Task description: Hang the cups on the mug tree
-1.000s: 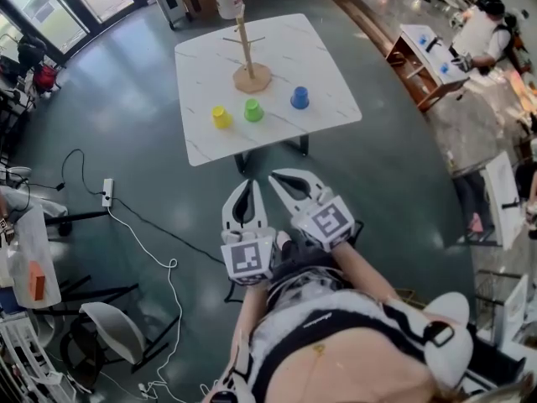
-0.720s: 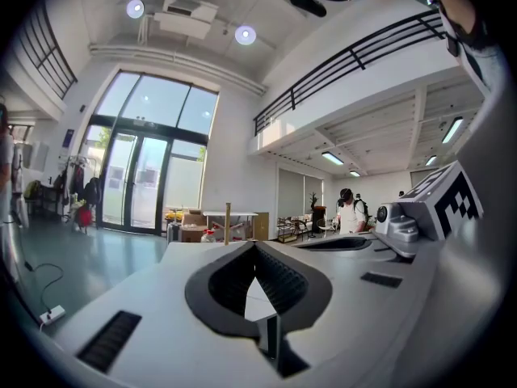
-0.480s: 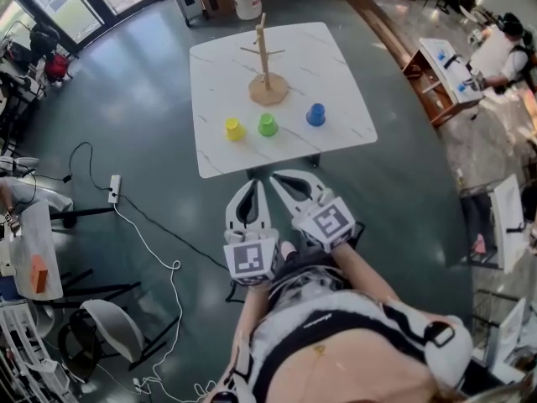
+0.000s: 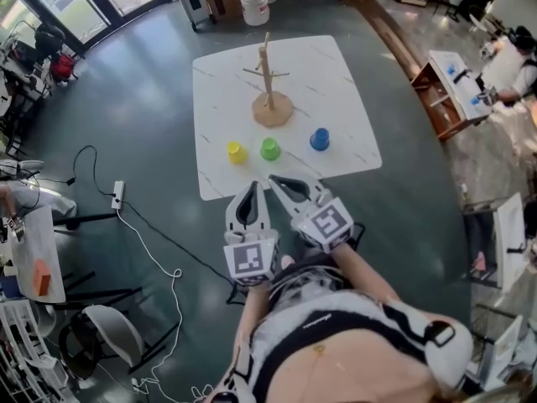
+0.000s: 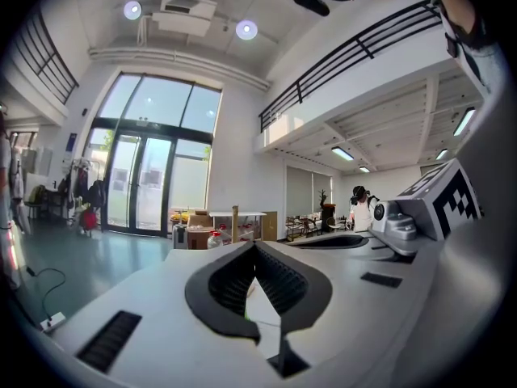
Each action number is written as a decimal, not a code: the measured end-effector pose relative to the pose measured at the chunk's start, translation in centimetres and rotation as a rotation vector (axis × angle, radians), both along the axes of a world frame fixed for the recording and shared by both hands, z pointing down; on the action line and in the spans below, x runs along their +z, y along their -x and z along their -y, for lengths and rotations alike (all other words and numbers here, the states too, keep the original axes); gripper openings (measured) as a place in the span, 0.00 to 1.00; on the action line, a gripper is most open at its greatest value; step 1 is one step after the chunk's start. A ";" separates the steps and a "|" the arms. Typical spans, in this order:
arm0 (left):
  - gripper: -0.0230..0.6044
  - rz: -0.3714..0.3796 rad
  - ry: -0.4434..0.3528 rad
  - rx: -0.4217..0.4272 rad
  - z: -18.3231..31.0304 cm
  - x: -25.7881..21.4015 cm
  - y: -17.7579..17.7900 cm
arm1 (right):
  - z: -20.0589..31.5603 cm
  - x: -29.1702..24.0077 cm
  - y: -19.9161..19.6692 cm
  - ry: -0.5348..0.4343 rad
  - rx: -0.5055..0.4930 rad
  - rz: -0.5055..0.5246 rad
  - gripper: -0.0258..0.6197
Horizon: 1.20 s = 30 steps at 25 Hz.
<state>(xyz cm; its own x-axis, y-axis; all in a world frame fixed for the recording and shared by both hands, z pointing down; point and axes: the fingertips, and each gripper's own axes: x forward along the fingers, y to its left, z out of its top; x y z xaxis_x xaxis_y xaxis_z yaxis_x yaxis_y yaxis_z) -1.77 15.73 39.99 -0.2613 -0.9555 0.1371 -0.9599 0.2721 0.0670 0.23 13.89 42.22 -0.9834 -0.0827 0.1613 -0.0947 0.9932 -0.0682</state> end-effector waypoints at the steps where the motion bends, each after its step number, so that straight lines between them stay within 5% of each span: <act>1: 0.03 -0.001 0.001 -0.002 0.6 0.0 0.1 | 0.6 0.0 0.2 0.000 -0.005 -0.001 0.04; 19: 0.03 0.021 -0.019 -0.064 8.6 0.1 0.7 | 8.6 0.0 0.5 -0.017 -0.079 0.006 0.04; 30: 0.03 0.029 0.011 -0.042 10.6 0.7 2.5 | 11.0 0.4 1.7 -0.014 -0.035 0.006 0.04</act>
<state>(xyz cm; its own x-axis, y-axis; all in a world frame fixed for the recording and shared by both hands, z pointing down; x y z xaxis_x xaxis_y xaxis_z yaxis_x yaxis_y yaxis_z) -4.29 5.13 40.70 -0.3051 -0.9421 0.1393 -0.9492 0.3127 0.0363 -1.48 2.93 42.58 -0.9867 -0.0500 0.1544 -0.0591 0.9967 -0.0549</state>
